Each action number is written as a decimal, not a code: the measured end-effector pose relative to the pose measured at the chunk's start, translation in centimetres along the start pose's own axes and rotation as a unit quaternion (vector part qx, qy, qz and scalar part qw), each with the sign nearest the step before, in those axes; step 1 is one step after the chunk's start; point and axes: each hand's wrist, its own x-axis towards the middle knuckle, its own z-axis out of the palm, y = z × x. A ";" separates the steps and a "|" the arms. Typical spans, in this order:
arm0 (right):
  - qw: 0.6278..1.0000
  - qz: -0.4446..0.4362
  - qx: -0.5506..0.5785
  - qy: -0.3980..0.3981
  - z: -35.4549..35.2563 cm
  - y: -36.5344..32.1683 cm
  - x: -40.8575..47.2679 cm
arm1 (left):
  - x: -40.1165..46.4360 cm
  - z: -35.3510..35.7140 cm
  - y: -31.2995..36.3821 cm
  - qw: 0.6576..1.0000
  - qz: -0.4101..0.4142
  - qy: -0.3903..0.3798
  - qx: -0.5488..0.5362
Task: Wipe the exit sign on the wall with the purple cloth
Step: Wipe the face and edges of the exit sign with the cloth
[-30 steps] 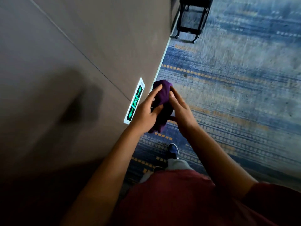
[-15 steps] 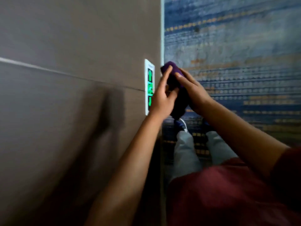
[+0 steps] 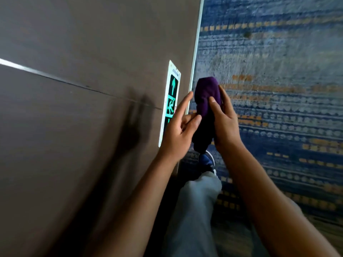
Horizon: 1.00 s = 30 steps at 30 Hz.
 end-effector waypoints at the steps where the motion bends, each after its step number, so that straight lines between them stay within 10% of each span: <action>1: 1.000 -0.010 -0.016 -0.009 0.0 1.3 0.6 | 0.1 0.0 -1.4 1.000 0.007 -0.002 0.001; 11: 0.994 -0.084 -0.057 -0.046 -3.8 13.5 9.0 | 3.5 2.0 -14.2 0.988 0.092 0.118 -0.028; 19: 0.984 -0.099 -0.013 -0.151 -1.6 19.0 13.0 | 6.7 -2.0 -20.5 0.946 0.197 0.209 0.151; 30: 0.952 -0.166 -0.061 -0.248 -2.8 18.6 11.6 | 3.7 -2.9 -21.3 0.917 0.219 0.246 0.226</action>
